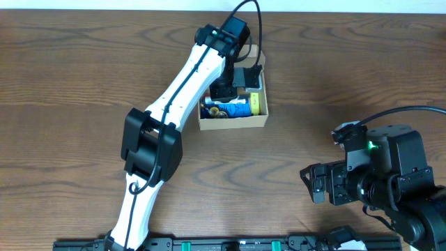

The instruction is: Pack container

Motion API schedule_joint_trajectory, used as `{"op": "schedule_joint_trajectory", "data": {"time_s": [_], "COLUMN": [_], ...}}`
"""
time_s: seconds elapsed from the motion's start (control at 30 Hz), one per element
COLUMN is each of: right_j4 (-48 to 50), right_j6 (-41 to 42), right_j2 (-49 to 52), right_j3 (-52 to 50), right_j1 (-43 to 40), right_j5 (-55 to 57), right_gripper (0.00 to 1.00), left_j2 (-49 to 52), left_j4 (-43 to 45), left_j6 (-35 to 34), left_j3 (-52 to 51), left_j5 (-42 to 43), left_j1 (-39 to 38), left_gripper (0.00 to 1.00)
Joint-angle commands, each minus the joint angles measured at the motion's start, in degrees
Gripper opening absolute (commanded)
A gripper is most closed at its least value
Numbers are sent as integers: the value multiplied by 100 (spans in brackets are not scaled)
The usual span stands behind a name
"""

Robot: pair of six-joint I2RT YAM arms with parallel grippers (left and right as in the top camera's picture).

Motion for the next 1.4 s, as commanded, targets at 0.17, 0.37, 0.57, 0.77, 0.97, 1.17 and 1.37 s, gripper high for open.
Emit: {"op": "schedule_joint_trajectory", "data": {"time_s": [0.17, 0.37, 0.57, 0.77, 0.97, 1.17, 1.37], "right_j4": [-4, -4, -7, -4, -4, -4, 2], "right_j6": [59, 59, 59, 59, 59, 59, 61], "right_j2": [7, 7, 7, 7, 7, 7, 7], "right_j3": [-4, -4, -4, -4, -4, -4, -4], "right_j1": [-46, -46, -46, -46, -46, -46, -46], "right_j5": [-44, -44, -44, -44, -44, -44, -46], "right_gripper": [99, 99, 99, 99, 99, 99, 99], "left_j2": [-85, -1027, -2354, -3567, -4009, -3679, -3193], "left_j4": [-33, -133, 28, 1316, 1843, 1858, 2068], "left_j6": [-575, -1325, -1346, -1215, -2002, -2503, -2997], "left_j3": [-39, -42, -487, -2389, -2918, -2920, -2920], "left_j5": [59, 907, 890, 216, 426, 1814, 2448], "left_j1": [61, 57, 59, 68, 378, 1510, 2306], "left_gripper": [43, 43, 41, 41, 36, 35, 36]}}
